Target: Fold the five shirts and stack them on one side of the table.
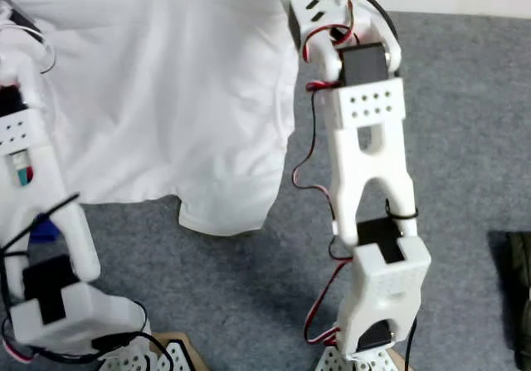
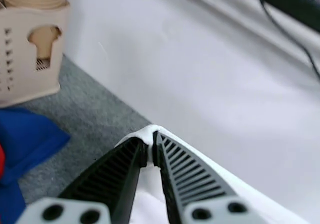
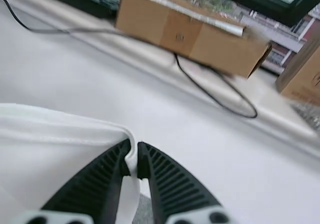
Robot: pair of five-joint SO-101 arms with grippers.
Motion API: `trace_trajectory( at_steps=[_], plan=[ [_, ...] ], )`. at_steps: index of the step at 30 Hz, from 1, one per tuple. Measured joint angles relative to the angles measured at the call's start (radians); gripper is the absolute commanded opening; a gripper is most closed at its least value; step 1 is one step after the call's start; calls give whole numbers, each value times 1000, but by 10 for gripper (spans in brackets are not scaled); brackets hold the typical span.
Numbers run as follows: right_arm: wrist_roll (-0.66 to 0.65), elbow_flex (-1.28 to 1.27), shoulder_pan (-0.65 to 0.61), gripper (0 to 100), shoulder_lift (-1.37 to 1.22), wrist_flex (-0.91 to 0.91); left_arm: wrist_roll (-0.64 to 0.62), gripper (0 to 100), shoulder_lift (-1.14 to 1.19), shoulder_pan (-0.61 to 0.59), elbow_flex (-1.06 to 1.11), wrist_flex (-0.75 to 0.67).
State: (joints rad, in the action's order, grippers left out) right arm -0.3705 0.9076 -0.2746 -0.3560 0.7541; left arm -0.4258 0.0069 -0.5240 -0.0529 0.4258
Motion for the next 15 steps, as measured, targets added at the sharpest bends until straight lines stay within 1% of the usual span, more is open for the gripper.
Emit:
trace_trajectory(
  at_steps=[6,9,11,15],
  plan=[
    [5,-2,3,8,-60,-3,0,7,112,8,-55,0],
    [78,-2,3,8,-60,61,0,7,129,9,-55,9],
    [117,-2,-5,8,-60,129,0,7,130,12,-57,60],
    [181,-2,-37,8,-60,287,0,7,130,29,-61,235]
  ],
)
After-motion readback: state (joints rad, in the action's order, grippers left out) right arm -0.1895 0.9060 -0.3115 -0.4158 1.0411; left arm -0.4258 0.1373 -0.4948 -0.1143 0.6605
